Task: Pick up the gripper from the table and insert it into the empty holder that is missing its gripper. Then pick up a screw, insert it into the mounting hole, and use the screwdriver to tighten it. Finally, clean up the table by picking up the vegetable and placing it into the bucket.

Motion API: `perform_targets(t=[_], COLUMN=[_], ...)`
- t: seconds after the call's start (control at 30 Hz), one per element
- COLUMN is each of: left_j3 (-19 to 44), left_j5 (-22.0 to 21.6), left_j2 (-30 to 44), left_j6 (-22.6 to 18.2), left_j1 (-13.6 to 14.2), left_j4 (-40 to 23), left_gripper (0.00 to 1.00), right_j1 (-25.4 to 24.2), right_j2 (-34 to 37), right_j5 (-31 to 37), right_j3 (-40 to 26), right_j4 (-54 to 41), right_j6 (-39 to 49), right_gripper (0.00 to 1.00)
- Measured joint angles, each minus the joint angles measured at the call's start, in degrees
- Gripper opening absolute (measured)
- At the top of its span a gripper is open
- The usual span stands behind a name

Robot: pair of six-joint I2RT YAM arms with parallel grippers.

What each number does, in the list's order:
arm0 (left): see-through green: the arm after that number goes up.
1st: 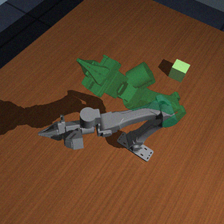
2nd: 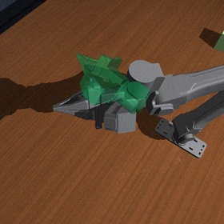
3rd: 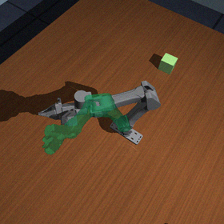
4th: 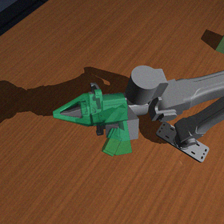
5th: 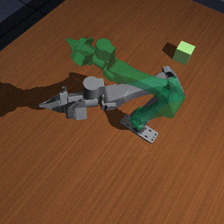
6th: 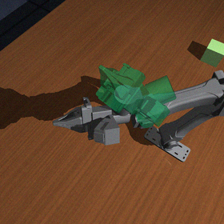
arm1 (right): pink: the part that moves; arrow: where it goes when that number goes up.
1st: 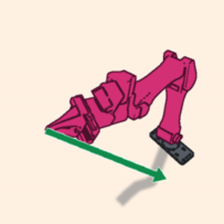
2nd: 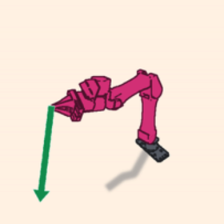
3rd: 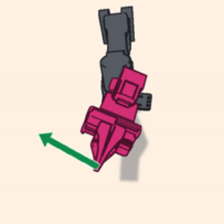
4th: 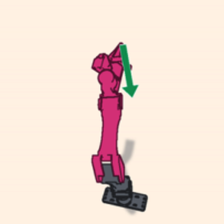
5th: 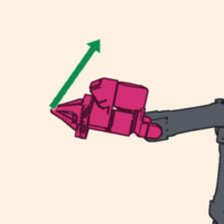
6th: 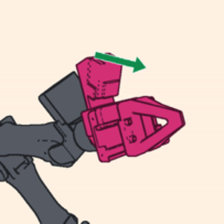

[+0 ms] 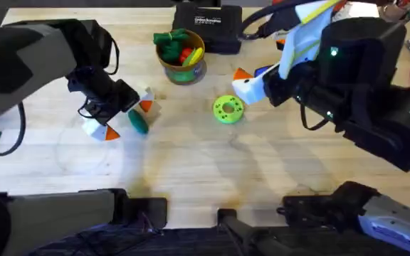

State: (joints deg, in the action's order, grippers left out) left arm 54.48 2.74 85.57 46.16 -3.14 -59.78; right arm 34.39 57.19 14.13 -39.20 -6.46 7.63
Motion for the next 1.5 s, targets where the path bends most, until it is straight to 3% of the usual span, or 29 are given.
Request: perform_targets(t=[0.1,0.17,0.23,0.37,0.4,0.43,0.63,0.8,0.93,1.13,1.2,1.33,1.5], left_j3=[0.0,0.0,0.0,0.0,0.17,0.37,3.77,16.51,24.08,25.51,25.51,25.51,25.51], left_j5=[-0.01,0.01,0.2,0.42,0.41,0.44,1.23,4.74,8.22,13.3,14.2,14.74,14.63], left_j2=[1.57,2.9,3.96,4.36,4.29,4.25,4.27,4.25,3.94,3.71,3.93,4.82,6.94], left_j6=[0.48,0.73,1.03,1.04,0.91,1.0,1.04,1.0,1.0,0.64,-1.2,-8.61,-17.63], left_j1=[0.32,0.71,0.92,0.97,0.97,0.97,0.97,0.97,1.21,5.18,7.34,11.36,12.62], left_j4=[0.32,1.21,1.73,1.67,1.61,1.32,-6.8,-11.83,-8.91,1.96,5.78,12.17,15.2], left_gripper=[0.991,0.894,0.72,0.138,0.046,0.019,0.017,0.017,0.017,0.017,0.017,0.017,0.017], right_j1=[0.0,0.0,0.0,0.0,0.0,0.0,0.0,0.0,0.0,0.0,0.0,0.0,0.0], right_j2=[0.0,0.0,0.02,0.35,0.46,0.59,1.07,1.07,1.07,1.07,1.07,1.07,1.07], right_j5=[0.0,0.0,0.0,0.0,0.0,0.0,0.0,0.0,0.0,0.0,0.0,0.0,0.0], right_j3=[0.0,0.0,0.0,0.0,0.0,0.0,0.0,0.0,0.0,0.0,0.0,0.0,0.0], right_j4=[-0.02,0.0,-0.02,0.02,0.01,0.0,0.07,0.04,0.04,0.04,0.04,0.05,0.04], right_j6=[0.01,-0.01,-0.01,-0.01,-0.01,-0.01,-0.19,-0.19,-0.19,-0.19,-0.19,-0.19,-0.19], right_gripper=[0.994,0.994,0.994,0.994,0.994,0.994,0.993,0.993,0.994,0.994,0.994,0.994,0.994])
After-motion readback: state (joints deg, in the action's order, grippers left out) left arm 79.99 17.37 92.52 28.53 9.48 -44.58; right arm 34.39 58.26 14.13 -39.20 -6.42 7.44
